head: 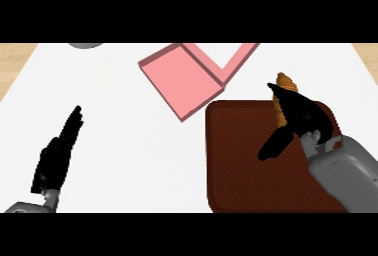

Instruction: Pick the croissant from the tray and place it in the cardboard box

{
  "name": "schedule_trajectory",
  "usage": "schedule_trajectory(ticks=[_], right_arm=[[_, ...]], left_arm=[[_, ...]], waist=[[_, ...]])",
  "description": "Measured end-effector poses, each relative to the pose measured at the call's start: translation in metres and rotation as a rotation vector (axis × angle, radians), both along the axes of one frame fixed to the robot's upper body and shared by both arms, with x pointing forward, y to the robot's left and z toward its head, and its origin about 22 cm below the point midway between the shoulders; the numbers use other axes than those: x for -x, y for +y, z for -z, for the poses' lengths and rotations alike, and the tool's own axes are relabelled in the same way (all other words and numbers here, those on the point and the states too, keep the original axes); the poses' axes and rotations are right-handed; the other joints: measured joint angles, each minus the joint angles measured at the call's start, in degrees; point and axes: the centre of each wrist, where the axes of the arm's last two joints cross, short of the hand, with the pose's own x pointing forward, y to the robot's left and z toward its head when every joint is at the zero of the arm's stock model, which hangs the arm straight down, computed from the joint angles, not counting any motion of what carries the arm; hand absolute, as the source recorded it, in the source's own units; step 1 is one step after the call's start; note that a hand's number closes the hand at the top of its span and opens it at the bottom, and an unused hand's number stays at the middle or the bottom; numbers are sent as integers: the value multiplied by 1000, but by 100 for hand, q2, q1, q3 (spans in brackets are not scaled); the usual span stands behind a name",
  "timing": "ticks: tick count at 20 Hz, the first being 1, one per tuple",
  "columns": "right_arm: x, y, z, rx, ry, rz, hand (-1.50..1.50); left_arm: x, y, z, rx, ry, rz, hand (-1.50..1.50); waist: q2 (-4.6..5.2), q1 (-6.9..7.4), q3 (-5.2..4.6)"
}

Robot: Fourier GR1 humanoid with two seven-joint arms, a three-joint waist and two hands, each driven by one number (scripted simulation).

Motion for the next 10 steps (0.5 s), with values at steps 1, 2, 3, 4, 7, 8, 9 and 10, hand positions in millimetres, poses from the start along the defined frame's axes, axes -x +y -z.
schedule_trajectory(ticks=[1,2,3,4,7,8,9,10], right_arm=[[0,-1,1,2,2,7,-150],[-1,-1,3,7,2,14,-150],[0,-2,3,12,5,18,-150],[0,0,4,17,9,19,-150],[0,2,11,24,30,31,-150],[4,6,16,28,35,28,-150],[4,8,17,25,38,30,-150],[3,4,19,30,44,36,-150]], left_arm=[[2,0,-2,-2,-3,2,0],[0,1,-2,0,0,5,0],[2,1,1,1,3,3,0],[3,-2,-2,1,3,3,0],[4,-2,-1,-2,6,8,0],[4,-4,0,-3,7,5,0],[1,-2,-1,-4,6,3,0],[1,1,1,-6,7,-1,0]], waist=[[0,3,0],[1,-2,1],[1,-2,2],[0,0,2],[0,-1,3],[-1,-5,2],[1,-9,3],[2,-9,2]])
